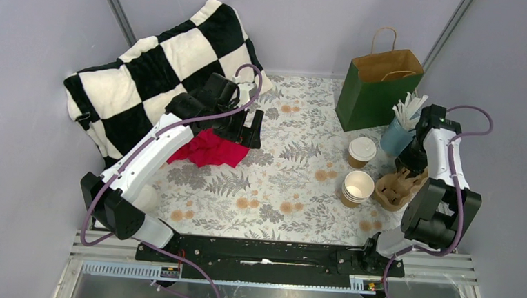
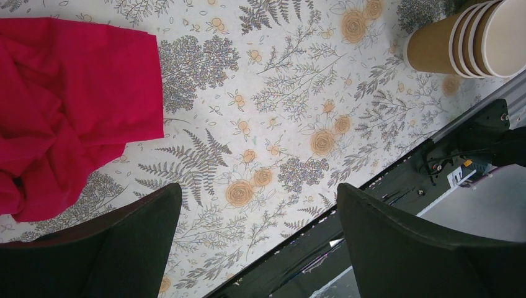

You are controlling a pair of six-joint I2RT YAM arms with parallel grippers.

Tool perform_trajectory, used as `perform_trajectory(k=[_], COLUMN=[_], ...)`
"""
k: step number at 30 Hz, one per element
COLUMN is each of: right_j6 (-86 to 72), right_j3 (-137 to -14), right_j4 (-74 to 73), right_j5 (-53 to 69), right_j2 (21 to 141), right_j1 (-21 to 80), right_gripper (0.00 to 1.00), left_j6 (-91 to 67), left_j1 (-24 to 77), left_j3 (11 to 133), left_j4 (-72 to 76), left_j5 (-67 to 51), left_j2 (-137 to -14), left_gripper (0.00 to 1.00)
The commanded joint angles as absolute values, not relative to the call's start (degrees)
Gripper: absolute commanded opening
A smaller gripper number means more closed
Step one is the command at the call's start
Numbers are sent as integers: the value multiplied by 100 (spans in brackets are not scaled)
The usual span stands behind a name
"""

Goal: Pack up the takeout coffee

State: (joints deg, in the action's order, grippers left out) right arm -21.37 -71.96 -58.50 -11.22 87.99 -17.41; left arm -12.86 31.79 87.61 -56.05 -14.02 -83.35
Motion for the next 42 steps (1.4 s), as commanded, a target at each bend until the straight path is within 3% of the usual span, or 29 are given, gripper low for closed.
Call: perform_trajectory(k=[1,6,15,23,38,42], right_j6=[-2059,-2191,-2184,-2215,-1933,-1953], right_j3=[-7085,-6829,-6551,-6317,-6332,-6092], right_j4=[-5089,-4924,-5396,-6221,-5861,-5667], right_j5=[-597,-530,-17,462,-167,-434], right_j2=[8681,8452,8155,7872,8513,8496], right_j1=[-2011,-2179,-2171,-2065,-1344,-1336], right_gripper=[42,57,58,73,66,53], left_j6=[-1183,-1151,-1151,-1186,-1204,-1195], left_j1=[3199,3191,3147,3146,3173,3177], left_j3=[8832,8853,8892,8903,8888,8880], left_j4=[-5518,-5546,-5537,-5511,-5493,-5500], left_j5=[-1292,-1194,-1164,-1268,-1381,-1376], left_j2=[-8118,-8120,-8181,-8244,-8181,-8158], left_gripper=[99,99,99,99,99,99])
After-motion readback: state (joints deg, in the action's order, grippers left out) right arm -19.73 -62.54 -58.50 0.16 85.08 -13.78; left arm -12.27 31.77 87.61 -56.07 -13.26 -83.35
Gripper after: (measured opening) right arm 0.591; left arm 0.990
